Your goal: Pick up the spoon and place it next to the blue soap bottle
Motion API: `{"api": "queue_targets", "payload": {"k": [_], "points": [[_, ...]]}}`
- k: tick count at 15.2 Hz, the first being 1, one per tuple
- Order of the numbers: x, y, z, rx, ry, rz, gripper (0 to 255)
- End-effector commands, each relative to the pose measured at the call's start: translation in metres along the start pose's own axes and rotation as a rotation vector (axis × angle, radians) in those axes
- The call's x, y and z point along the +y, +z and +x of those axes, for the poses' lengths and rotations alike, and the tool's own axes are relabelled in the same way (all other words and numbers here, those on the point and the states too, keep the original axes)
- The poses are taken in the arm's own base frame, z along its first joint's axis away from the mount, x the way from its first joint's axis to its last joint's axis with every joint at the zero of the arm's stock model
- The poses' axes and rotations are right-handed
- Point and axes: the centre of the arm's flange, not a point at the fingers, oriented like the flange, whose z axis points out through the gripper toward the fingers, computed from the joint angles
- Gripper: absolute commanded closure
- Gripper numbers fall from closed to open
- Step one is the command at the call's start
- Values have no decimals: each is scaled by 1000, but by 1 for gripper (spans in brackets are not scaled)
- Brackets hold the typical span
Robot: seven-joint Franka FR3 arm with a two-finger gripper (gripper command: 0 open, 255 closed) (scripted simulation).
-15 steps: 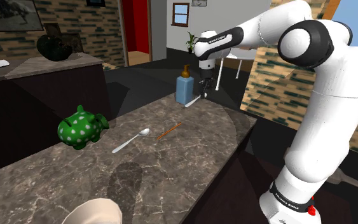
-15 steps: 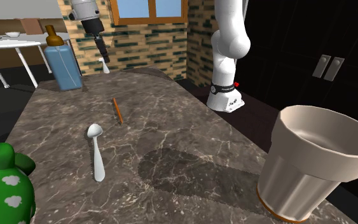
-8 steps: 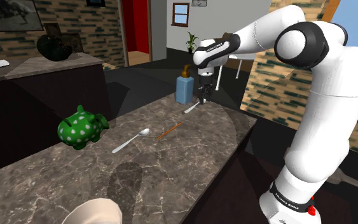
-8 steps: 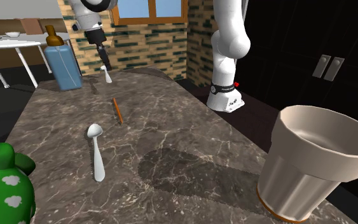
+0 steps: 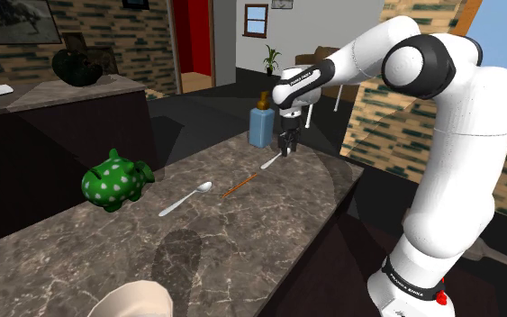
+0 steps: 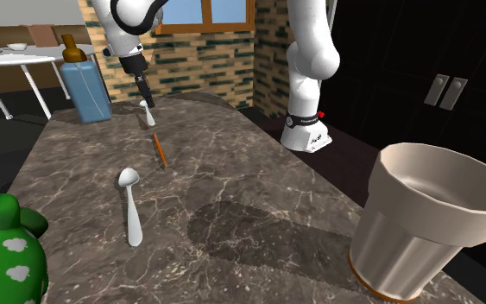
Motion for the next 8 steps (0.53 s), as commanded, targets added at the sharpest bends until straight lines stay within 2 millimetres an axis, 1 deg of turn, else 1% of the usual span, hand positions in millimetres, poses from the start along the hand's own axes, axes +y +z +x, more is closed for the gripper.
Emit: {"api": "queue_targets", "payload": {"k": [1, 7, 8], "points": [[0, 5, 1, 1, 0, 0, 255], [0, 5, 1, 1, 0, 0, 255], [0, 5, 1, 1, 0, 0, 0]]}}
